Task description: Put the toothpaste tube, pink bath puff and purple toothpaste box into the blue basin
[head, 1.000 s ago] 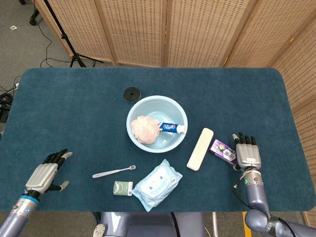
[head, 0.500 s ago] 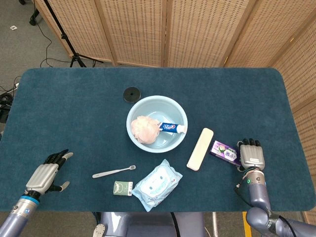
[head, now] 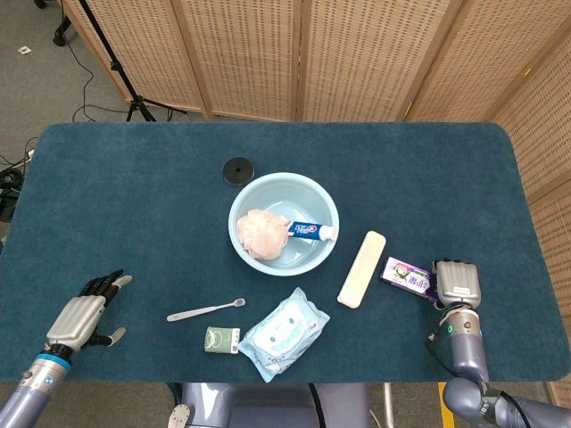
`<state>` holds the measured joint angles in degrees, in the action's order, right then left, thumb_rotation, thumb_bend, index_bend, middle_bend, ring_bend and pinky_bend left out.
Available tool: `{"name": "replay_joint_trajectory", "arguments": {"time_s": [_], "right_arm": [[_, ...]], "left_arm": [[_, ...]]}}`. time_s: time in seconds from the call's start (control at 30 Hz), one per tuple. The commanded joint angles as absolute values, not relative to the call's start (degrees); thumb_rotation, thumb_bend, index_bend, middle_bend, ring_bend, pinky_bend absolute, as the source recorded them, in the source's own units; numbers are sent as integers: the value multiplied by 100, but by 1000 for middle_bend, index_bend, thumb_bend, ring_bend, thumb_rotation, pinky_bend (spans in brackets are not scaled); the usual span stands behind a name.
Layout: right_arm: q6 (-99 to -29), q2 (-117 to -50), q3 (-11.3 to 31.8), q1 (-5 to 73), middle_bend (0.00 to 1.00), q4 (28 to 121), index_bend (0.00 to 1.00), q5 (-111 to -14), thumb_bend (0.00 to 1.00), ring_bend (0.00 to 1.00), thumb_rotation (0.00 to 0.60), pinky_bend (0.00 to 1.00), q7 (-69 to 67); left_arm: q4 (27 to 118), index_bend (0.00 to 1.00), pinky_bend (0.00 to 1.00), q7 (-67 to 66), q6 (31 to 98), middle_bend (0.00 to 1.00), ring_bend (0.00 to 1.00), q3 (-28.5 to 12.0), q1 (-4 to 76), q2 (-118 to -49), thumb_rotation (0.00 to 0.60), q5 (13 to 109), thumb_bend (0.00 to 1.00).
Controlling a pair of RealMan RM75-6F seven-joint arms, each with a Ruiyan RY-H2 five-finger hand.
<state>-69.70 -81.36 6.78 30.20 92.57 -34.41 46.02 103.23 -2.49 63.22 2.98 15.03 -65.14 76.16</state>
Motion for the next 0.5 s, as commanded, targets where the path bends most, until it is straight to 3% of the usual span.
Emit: {"name": "replay_joint_trajectory", "arguments": {"time_s": [0.03, 0.23, 0.5], "right_arm": [[-7006, -8158, 667, 3016, 428, 9222, 598, -3472, 176, 408, 600, 468, 4594], [-7066, -8178, 636, 3008, 505, 9188, 669, -3514, 208, 491, 600, 539, 4610], [-7124, -8103, 656, 3014, 531, 9238, 693, -3527, 208, 517, 600, 558, 4646]], "left_arm": [[10323, 0, 54, -246, 6324, 0, 0, 296, 1501, -6516, 600, 7613, 294], [10327, 0, 54, -231, 6314, 0, 0, 295, 1503, -6510, 600, 7604, 296], [10316, 0, 54, -219, 6314, 0, 0, 290, 1503, -6516, 600, 7601, 296]]}}
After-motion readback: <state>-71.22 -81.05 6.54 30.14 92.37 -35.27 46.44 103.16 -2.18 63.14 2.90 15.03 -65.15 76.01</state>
